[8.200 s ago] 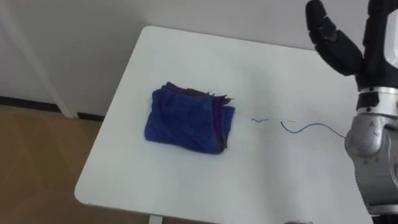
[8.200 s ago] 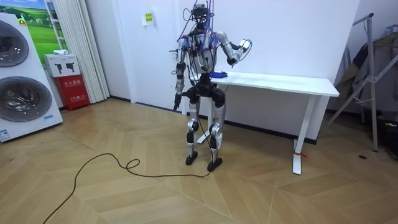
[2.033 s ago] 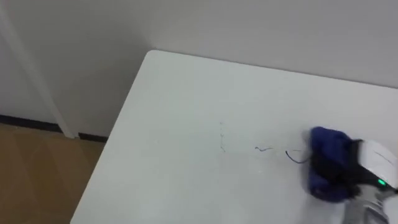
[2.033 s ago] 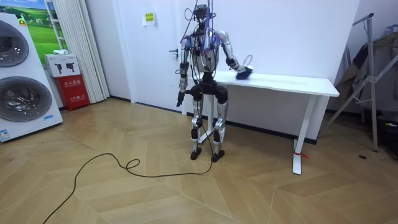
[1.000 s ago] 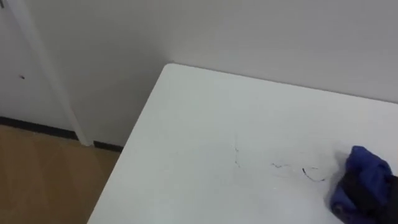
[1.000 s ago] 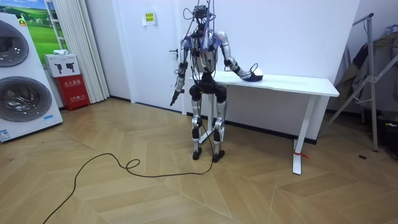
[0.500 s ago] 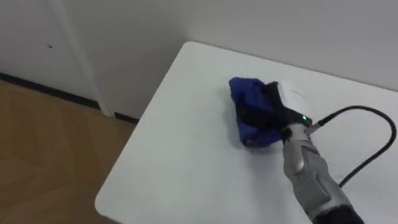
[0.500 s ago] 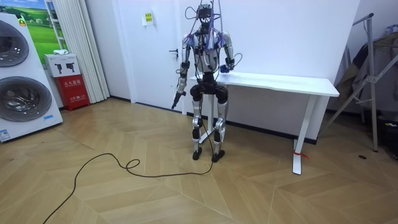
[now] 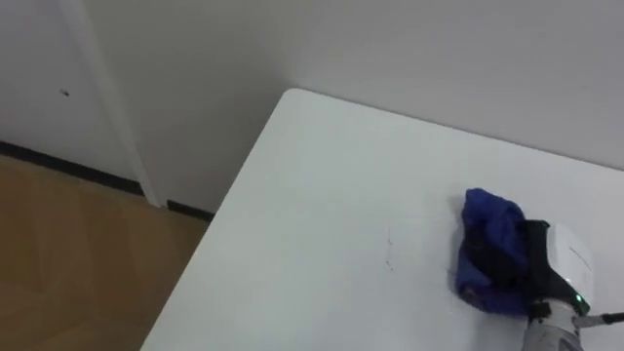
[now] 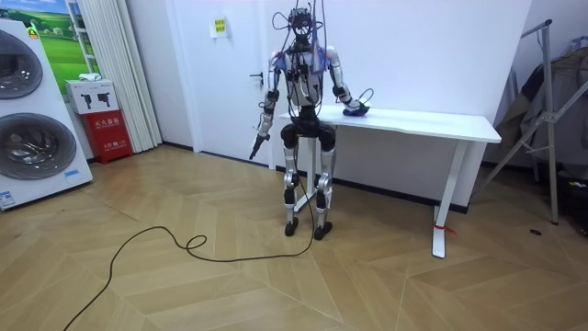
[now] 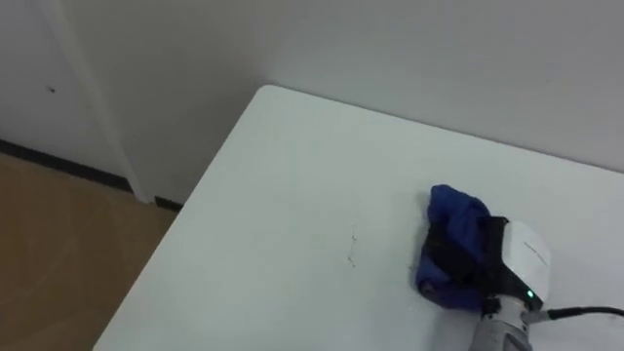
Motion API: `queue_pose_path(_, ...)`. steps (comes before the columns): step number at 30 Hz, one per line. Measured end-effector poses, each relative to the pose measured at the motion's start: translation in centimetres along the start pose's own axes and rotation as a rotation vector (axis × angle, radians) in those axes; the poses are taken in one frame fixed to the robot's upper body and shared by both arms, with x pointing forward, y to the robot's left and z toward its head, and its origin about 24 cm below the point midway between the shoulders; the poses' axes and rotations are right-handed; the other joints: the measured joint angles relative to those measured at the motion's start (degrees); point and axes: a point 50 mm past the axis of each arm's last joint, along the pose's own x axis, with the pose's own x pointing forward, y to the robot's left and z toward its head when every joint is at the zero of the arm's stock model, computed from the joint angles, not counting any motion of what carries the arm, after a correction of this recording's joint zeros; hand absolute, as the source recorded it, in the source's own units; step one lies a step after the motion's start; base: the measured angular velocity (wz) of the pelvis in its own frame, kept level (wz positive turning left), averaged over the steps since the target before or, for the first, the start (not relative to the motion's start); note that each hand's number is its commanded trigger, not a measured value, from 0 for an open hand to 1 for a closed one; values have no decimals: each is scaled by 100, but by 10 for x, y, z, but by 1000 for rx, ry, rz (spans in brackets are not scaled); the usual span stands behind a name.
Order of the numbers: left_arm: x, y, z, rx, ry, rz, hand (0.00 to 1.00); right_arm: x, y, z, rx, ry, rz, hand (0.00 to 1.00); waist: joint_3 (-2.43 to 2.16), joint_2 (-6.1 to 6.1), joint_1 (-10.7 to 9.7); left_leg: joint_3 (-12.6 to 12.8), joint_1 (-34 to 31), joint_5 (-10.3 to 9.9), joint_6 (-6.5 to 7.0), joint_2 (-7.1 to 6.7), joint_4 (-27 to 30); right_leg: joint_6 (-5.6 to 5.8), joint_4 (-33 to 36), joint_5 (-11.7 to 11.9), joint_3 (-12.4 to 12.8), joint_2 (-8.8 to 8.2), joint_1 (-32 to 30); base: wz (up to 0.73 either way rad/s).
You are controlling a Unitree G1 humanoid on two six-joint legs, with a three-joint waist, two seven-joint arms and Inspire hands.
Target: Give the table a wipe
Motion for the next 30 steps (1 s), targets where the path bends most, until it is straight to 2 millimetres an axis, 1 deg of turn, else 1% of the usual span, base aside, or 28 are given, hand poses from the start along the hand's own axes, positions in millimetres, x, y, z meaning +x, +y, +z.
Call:
queue_pose_path(1, 1, -4, 11, 6, -30, -6, 0, 4, 1, 6, 4, 3, 0, 100, 1, 28, 27, 3, 5, -49, 21, 31, -21, 3, 4, -2, 18, 36, -21, -16)
queue_pose_path(2, 1, -8, 18, 14, -48, -15, 0, 9, 6, 17, 4, 3, 14, 100, 1, 31, 89, 30, 2, -49, 21, 40, -43, -4, 35, 4, 55, 50, -70, -21)
queue_pose_path(3, 0, -10, 20, 19, -53, -22, 0, 11, 7, 21, 1, 3, 25, 100, 2, 34, 140, 50, -9, -48, 17, 50, -41, -17, 55, 12, 73, 56, -93, -30)
queue_pose_path(4, 0, -14, 25, 30, -64, -34, 0, 15, 9, 30, -13, -4, 54, 100, 5, 39, 246, 99, -16, -35, -5, 71, -38, -46, 109, 30, 96, 70, -141, -33)
queue_pose_path(5, 0, -18, 33, 45, -90, -42, 0, 16, 12, 44, -28, -34, 89, 100, 5, 42, 392, 193, -25, -33, -25, 110, -36, -90, 120, 63, 165, 107, -204, -37)
queue_pose_path(6, 0, -19, 35, 51, -96, -44, 0, 16, 15, 53, -35, -61, 111, 100, 7, 43, 475, 250, -37, -24, -44, 133, -40, -115, 136, 81, 195, 125, -242, -48)
queue_pose_path(7, 0, -20, 38, 57, -98, -45, 0, 14, 21, 76, -48, -139, 156, 100, 15, 49, 639, 354, -69, -3, -81, 176, -44, -159, 188, 108, 239, 164, -347, -37)
queue_pose_path(8, 0, -21, 38, 60, -93, -47, 0, 12, 26, 98, -68, -218, 193, 100, 20, 51, 691, 373, -118, 19, -114, 204, -41, -191, 209, 128, 243, 191, -416, -25)
queue_pose_path(9, -1, -22, 38, 61, -89, -48, 0, 9, 30, 110, -78, -262, 216, 100, 36, 61, 709, 372, -133, 30, -130, 219, -42, -211, 204, 140, 240, 203, -431, 0)
queue_pose_path(10, -1, -24, 37, 62, -81, -52, 0, 5, 36, 127, -98, -328, 248, 100, 57, 81, 749, 362, -152, 43, -152, 233, -45, -222, 197, 143, 225, 218, -481, 14)
queue_pose_path(11, -2, -25, 36, 70, -79, -57, 0, 3, 39, 135, -110, -372, 263, 100, 59, 98, 819, 301, -217, 56, -163, 231, -40, -235, 185, 135, 181, 220, -503, 31)
queue_pose_path(12, -3, -26, 31, 82, -70, -60, 0, 4, 38, 138, -100, -385, 266, 100, 72, 117, 818, 236, -222, 74, -161, 227, -44, -235, 162, 134, 128, 205, -499, 35)
queue_pose_path(13, -3, -26, 26, 86, -58, -62, 0, 4, 38, 136, -95, -382, 267, 100, 74, 128, 813, 205, -223, 77, -161, 224, -38, -235, 159, 134, 103, 201, -492, 28)
queue_pose_path(14, -5, -25, 14, 94, -31, -61, 0, 5, 39, 130, -77, -373, 270, 100, 72, 129, 786, 162, -223, 89, -160, 224, -13, -232, 158, 131, 19, 185, -468, 15)
queue_pose_path(15, -5, -24, 7, 98, -14, -59, 0, 4, 40, 124, -69, -362, 273, 100, 73, 123, 739, 134, -224, 89, -159, 223, -3, -230, 143, 129, 13, 166, -449, 26)
queue_pose_path(16, -7, -21, -6, 104, 19, -56, 0, 4, 41, 115, -49, -349, 258, 100, 67, 98, 610, 129, -210, 87, -157, 218, -9, -216, 75, 121, 2, 161, -383, 27)
queue_pose_path(17, -8, -19, -17, 96, 55, -51, 0, 3, 39, 100, -16, -312, 229, 100, 64, 85, 520, 118, -173, 85, -153, 208, -13, -189, 74, 104, -9, 148, -340, 26)
queue_pose_path(18, -8, -17, -22, 90, 70, -45, 0, 1, 38, 91, -7, -291, 208, 100, 66, 72, 457, 105, -138, 82, -149, 199, -28, -172, 55, 94, -13, 142, -301, 20)
queue_pose_path(20, -7, -4, -33, 27, 119, -1, 0, -7, 24, 41, 37, -158, 91, 100, 61, 11, 202, 33, -75, 61, -115, 152, -56, -125, -24, 59, -63, 112, -176, 19)
queue_pose_path(21, -6, -1, -35, 11, 128, 12, 0, -10, 19, 27, 39, -113, 55, 100, 64, 6, 141, 26, -52, 57, -109, 143, -59, -115, -21, 53, -61, 112, -149, 6)
queue_pose_path(22, -6, 6, -41, -14, 149, 40, 0, -15, 8, -3, 27, -16, -11, 100, 60, -2, 26, 26, -14, 29, -81, 133, -73, -93, -19, 39, -52, 105, -78, 3)
queue_pose_path(23, -5, 13, -42, -31, 151, 62, 0, -21, -3, -31, 12, 82, -72, 100, 49, -24, -136, 15, -17, -23, -56, 121, -64, -56, -2, 7, -54, 101, -53, 0)
queue_pose_path(24, -4, 16, -42, -36, 146, 71, 0, -24, -9, -44, 11, 131, -100, 100, 41, -35, -183, 15, -20, -43, -50, 117, -52, -51, -3, 3, -50, 99, -52, -6)
queue_pose_path(25, -3, 20, -39, -40, 129, 85, 0, -32, -18, -68, 7, 218, -139, 100, 24, -51, -239, 34, -16, -68, -37, 112, -35, -50, 2, 3, 17, 99, -58, -16)
queue_pose_path(26, -2, 23, -33, -42, 101, 95, 0, -40, -25, -87, -4, 294, -162, 100, -12, -77, -344, 60, -14, -80, -30, 112, -35, -43, 9, 8, 10, 99, -42, -15)
queue_pose_path(27, -1, 25, -31, -36, 86, 101, 0, -48, -28, -102, -24, 349, -176, 100, -42, -104, -436, 65, -8, -80, -28, 113, -34, -34, 14, 17, 9, 100, -36, -8)
queue_pose_path(29, 1, 24, -21, -41, 56, 98, 0, -54, -34, -113, -44, 389, -191, 100, -48, -115, -477, 143, 76, -80, -28, 120, -39, -27, 31, 23, 32, 108, -15, -19)
queue_pose_path(30, 2, 21, -14, -34, 34, 89, 0, -54, -35, -113, -44, 393, -192, 100, -49, -111, -503, 161, 90, -106, -27, 123, -42, -27, 31, 24, 32, 110, -1, -23)
